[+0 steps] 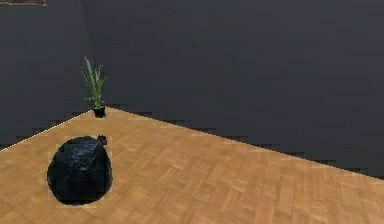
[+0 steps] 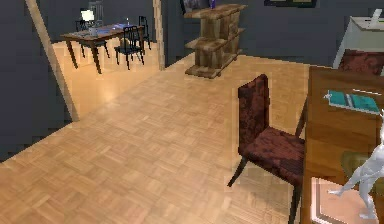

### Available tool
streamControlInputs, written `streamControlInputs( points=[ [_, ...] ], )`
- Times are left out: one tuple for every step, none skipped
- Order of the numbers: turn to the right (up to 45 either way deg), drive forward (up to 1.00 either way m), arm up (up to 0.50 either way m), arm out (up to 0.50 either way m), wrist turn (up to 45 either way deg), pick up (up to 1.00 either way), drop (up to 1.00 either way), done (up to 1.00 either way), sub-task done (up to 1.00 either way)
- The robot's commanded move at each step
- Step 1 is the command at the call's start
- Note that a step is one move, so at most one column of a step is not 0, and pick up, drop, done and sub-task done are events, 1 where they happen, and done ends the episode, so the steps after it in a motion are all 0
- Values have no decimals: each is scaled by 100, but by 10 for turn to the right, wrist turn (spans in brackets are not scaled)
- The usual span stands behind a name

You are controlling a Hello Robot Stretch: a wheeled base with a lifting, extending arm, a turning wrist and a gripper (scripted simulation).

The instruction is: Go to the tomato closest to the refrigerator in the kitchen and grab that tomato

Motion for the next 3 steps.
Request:
streamControlInputs(
  points=[
    [60, 0, 0, 0, 0, 0, 0, 0, 0],
    [0, 10, 0, 0, 0, 0, 0, 0, 0],
    [-450, 0, 0, 0, 0, 0, 0, 0, 0]
  ],
)
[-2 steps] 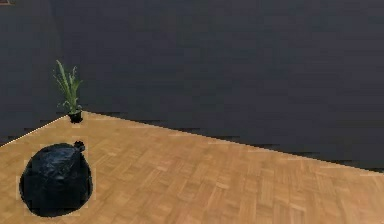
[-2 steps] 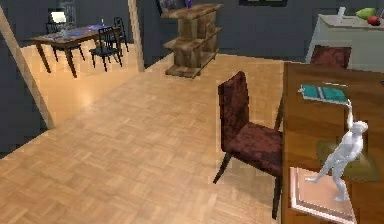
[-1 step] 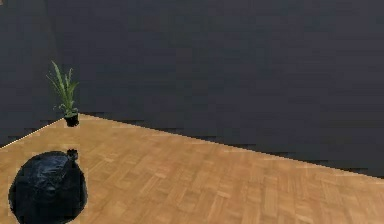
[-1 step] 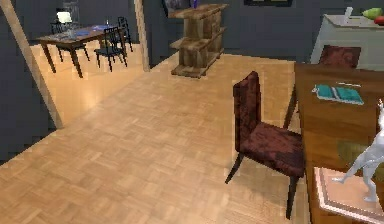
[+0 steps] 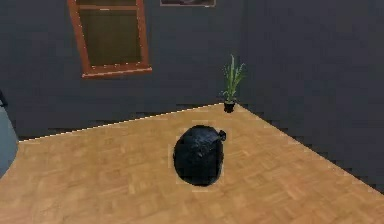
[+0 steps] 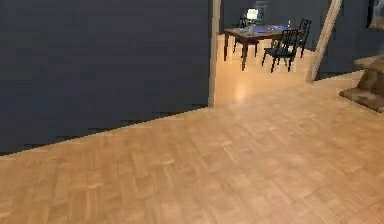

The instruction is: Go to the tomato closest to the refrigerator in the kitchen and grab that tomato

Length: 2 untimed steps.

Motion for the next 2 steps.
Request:
streamControlInputs(
  points=[
    [-360, 0, 0, 0, 0, 0, 0, 0, 0],
    [0, 35, 0, 0, 0, 0, 0, 0, 0]
  ],
)
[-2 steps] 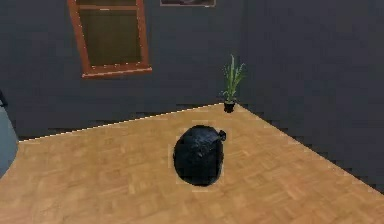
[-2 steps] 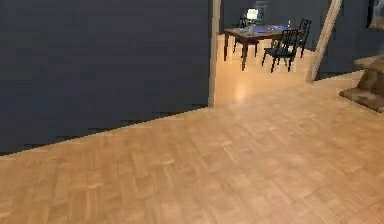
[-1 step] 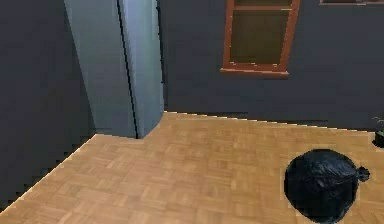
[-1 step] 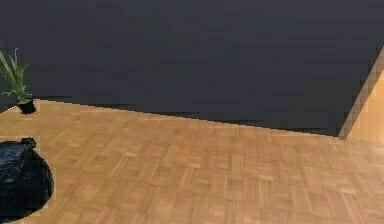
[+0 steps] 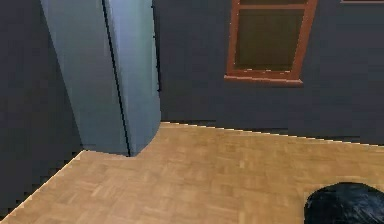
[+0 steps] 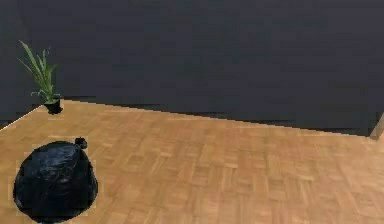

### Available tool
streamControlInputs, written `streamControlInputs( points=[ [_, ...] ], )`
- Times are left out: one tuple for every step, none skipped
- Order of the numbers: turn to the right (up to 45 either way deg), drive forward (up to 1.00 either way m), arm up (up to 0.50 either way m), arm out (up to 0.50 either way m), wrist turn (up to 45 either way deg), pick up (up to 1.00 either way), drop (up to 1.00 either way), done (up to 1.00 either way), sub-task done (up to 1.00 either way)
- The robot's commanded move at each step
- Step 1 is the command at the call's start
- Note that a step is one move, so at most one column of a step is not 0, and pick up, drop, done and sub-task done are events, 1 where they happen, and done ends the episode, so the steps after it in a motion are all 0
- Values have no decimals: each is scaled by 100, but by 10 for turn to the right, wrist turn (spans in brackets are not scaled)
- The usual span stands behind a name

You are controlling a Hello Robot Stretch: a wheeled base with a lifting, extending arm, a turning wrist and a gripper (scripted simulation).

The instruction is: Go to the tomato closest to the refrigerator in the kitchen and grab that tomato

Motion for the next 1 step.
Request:
streamControlInputs(
  points=[
    [-90, 0, 0, 0, 0, 0, 0, 0, 0]
  ],
)
